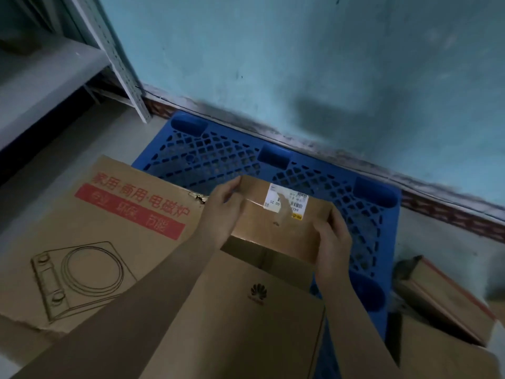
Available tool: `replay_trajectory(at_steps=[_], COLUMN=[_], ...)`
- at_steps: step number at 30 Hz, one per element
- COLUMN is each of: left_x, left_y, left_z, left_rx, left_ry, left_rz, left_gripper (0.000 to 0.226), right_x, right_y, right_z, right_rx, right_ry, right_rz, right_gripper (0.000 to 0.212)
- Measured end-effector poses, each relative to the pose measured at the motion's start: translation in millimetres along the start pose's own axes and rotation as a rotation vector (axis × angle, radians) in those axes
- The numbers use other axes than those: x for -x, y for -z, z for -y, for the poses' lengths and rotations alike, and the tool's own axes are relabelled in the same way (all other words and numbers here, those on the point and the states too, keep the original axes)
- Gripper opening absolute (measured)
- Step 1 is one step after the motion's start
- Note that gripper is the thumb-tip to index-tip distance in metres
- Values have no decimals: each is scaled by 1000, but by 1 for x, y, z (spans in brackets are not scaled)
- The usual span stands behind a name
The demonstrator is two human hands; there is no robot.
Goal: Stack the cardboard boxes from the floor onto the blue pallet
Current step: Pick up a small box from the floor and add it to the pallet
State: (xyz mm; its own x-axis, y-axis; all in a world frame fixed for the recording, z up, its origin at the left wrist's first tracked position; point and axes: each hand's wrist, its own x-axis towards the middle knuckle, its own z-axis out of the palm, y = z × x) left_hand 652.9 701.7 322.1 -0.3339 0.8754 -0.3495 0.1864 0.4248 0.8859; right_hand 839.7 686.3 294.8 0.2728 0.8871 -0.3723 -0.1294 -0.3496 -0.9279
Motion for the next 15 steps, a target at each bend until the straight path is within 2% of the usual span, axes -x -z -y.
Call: replay_trajectory(at_steps=[2,4,8,11,15], left_x=[-31,-57,-88,-102,-118], left_y=[-7,-17,-34,-40,-44], left_z=[45,85,149,181,204], left_rx=[-35,-54,35,69,56], left_ry=[45,90,196,239,291], left_rz=[15,48,85,89,103], left_gripper=[44,45,37,39,52], right_x=[-21,-40,-68,-80,-91], right_y=[-11,-15,-23,-34,-46], right_z=[-44,-88,-155,-189,-217], right_rx=[40,75,132,167,173], right_ry=[-25,-48,-111,-156,-191], right_rz=[-17,-27,-16,-13,-19], right_gripper=[34,42,45,42,35])
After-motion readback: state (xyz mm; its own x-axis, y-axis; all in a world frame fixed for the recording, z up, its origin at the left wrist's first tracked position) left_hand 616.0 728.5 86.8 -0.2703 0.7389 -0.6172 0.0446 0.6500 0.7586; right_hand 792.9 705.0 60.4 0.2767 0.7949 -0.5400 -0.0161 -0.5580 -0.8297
